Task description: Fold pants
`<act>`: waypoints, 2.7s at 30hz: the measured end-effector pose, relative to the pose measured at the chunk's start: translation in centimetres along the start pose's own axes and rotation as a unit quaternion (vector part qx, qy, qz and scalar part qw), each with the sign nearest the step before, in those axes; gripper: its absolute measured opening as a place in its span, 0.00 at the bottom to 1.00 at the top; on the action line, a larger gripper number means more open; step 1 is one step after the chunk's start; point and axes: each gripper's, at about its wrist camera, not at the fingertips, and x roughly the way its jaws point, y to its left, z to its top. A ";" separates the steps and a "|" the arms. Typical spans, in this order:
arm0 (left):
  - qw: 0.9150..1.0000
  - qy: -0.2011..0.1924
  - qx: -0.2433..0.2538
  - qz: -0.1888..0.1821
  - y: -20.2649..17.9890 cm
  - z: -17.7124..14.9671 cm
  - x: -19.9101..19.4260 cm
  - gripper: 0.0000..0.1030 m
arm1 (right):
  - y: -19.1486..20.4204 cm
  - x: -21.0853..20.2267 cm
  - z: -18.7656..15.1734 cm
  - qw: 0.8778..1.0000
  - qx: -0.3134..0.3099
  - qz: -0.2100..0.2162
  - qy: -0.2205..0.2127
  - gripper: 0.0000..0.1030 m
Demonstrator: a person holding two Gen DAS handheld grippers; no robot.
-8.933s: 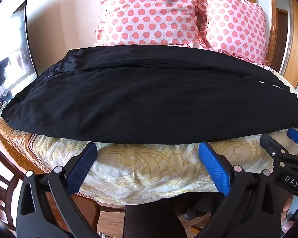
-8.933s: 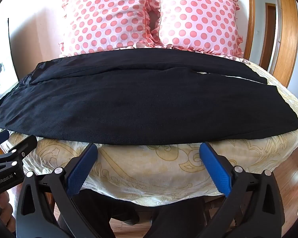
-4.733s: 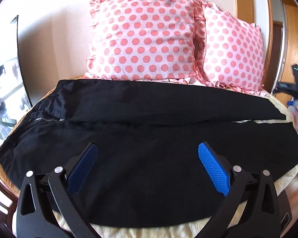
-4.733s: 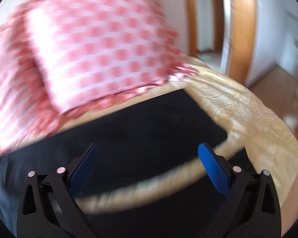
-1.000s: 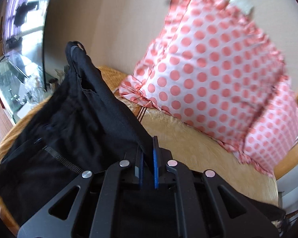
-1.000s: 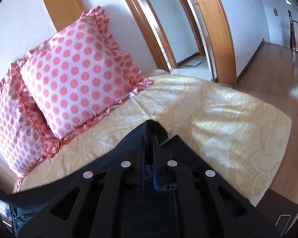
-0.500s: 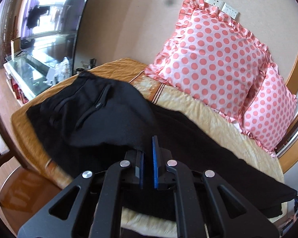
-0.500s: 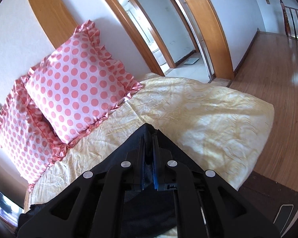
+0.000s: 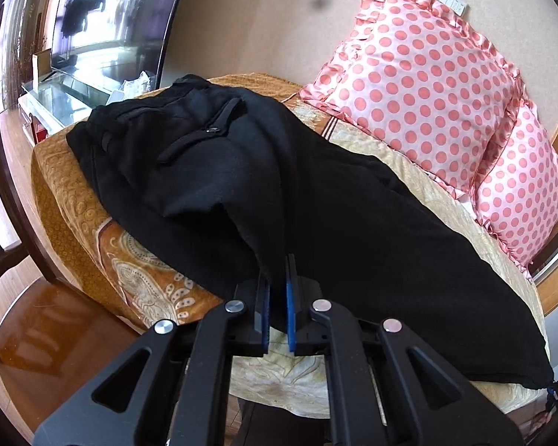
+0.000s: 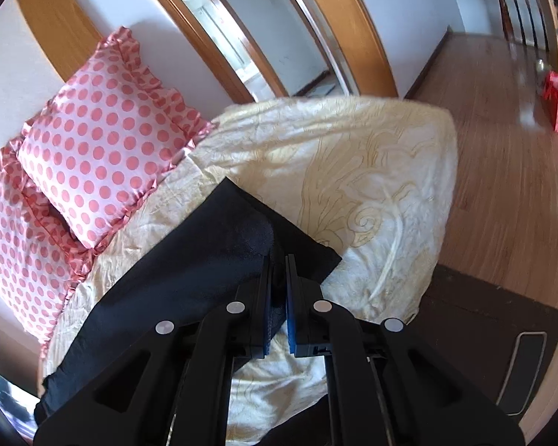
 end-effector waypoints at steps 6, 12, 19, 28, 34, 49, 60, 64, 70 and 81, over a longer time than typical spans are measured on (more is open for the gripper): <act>1.000 0.006 0.003 -0.014 0.3 -0.1 0.6 0.07 | 0.8 1.9 0.4 0.999 -0.031 -0.024 0.001 0.06; 0.999 0.007 -0.009 -0.032 1.1 -0.3 0.6 0.06 | 1.9 3.7 0.4 0.995 -0.070 -0.071 0.021 0.06; 0.999 -0.032 -0.010 -0.014 2.3 0.3 -1.8 0.61 | 2.4 1.3 0.1 0.988 -0.094 -0.118 -0.019 0.60; 0.987 -0.007 -0.154 -0.052 10.2 4.6 -0.4 0.41 | 8.1 -2.9 -1.8 0.979 -0.187 -0.028 -0.071 0.67; 0.977 0.019 -0.198 -0.079 12.2 6.2 1.6 0.41 | 13.5 -2.0 -4.9 0.966 -0.254 0.027 -0.043 0.67; 0.969 0.035 -0.244 -0.031 13.0 7.1 2.6 0.20 | 18.0 0.7 -9.7 0.943 -0.330 0.052 0.006 0.73; 0.985 0.002 -0.162 0.055 13.9 7.1 -0.1 0.05 | 16.9 3.0 -11.4 0.939 -0.337 0.037 0.052 0.78; 0.989 -0.006 -0.095 0.110 12.1 6.8 0.6 0.13 | 16.6 2.9 -11.0 0.942 -0.328 0.042 0.051 0.82; 0.988 -0.077 -0.042 0.124 7.7 6.2 -3.2 0.48 | 16.3 1.0 -10.5 0.939 -0.340 0.047 -0.003 0.82; 0.987 0.047 0.132 -0.085 -5.6 0.6 2.8 0.67 | 11.4 1.2 -8.5 0.959 -0.283 0.016 -0.023 0.86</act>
